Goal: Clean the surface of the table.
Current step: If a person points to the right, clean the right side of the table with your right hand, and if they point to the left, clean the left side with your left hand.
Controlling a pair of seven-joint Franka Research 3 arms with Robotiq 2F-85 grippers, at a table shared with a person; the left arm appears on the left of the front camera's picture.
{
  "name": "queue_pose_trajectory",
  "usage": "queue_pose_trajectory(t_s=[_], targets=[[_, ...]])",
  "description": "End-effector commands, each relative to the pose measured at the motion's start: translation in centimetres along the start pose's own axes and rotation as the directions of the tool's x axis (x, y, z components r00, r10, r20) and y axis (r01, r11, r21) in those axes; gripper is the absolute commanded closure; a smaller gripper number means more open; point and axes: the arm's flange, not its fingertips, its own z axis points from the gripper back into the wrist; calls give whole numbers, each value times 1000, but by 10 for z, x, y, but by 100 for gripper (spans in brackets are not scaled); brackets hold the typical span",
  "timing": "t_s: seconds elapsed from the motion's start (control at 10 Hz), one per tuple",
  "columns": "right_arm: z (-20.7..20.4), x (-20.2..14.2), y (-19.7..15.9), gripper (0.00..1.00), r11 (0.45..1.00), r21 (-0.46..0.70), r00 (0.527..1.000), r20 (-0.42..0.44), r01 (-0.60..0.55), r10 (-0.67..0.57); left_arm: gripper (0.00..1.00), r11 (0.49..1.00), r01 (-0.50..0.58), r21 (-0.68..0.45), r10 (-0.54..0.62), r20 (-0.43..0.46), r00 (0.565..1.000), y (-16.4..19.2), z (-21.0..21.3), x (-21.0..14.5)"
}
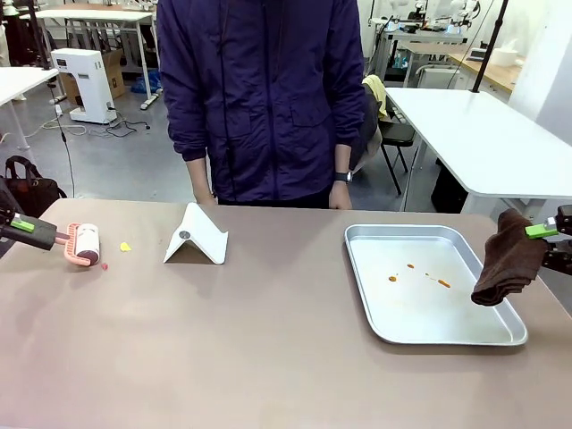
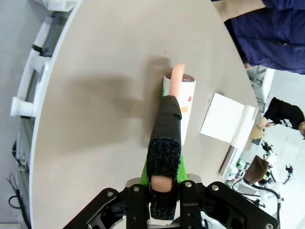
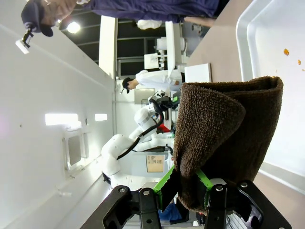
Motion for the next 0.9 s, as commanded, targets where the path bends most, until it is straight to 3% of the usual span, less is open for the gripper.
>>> queue_pose_trajectory(t_s=[0.0,0.8], targets=[[1,0,7,97,1000,-10,1000,10,19,-19,78,993,14,119,-8,-56,998,14,-24,-3],[1,0,7,97,1000,-10,1000,10,19,-19,78,983,121,137,-107,-107,989,-35,-76,-27]])
